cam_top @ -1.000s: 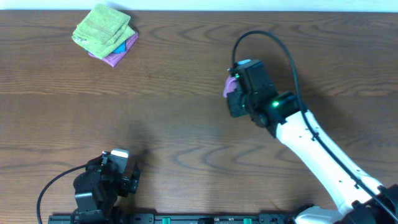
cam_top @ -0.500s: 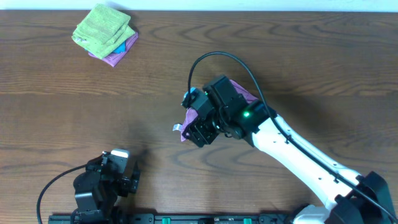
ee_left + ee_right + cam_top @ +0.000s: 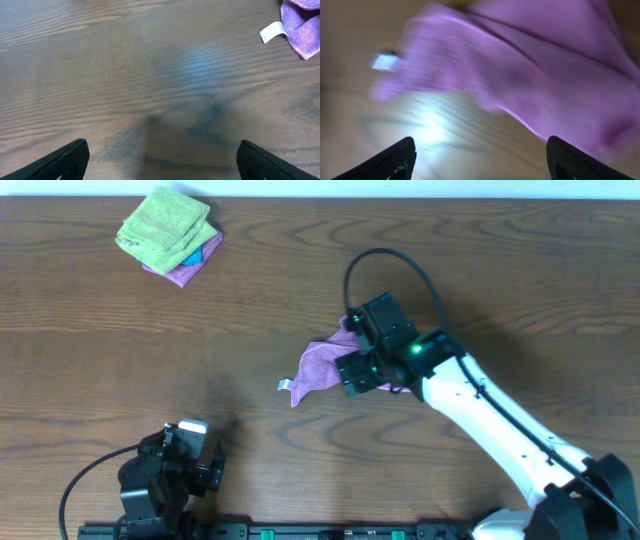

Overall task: Fold the cloth
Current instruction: 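Lift the pink cloth with the right gripper and drag it toward center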

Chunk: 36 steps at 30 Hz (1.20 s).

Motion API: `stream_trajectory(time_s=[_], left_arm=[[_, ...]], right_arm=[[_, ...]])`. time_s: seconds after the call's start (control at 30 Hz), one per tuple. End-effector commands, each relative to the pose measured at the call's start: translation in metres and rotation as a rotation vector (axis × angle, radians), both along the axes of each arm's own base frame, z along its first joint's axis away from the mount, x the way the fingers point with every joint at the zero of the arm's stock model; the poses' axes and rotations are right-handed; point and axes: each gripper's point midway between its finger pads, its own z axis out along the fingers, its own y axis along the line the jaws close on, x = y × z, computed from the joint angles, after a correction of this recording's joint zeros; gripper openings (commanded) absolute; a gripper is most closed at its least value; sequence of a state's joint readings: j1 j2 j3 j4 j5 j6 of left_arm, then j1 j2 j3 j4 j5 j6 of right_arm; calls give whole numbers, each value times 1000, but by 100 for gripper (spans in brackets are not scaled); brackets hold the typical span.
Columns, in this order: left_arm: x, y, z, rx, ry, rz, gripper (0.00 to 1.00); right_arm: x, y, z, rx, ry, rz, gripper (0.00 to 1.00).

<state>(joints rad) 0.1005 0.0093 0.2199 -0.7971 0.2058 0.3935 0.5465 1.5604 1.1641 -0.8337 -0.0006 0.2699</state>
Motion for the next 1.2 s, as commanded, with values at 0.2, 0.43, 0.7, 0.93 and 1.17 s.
stream_trajectory(time_s=[0.2,0.43,0.7,0.93,1.17], left_arm=[[-7,-1,-19,1,61,-3,95],[-7,-1,-19,1,61,-3,95],[-7,-1,-19,1,61,-3,95],[-7,-1,-19,1,61,-3,95],[-7,-1,-19,1,61,-3,95]], right_arm=[[-6,-87,-43,-121,89,-381,80],[-14,-104,-76,-114,90,-455,74],[6,-119,-86,-86,-14,-558,65],[14,-128,-98,-87,-11,-590,59],[15,-137,-96,-140,-23,-586,1]])
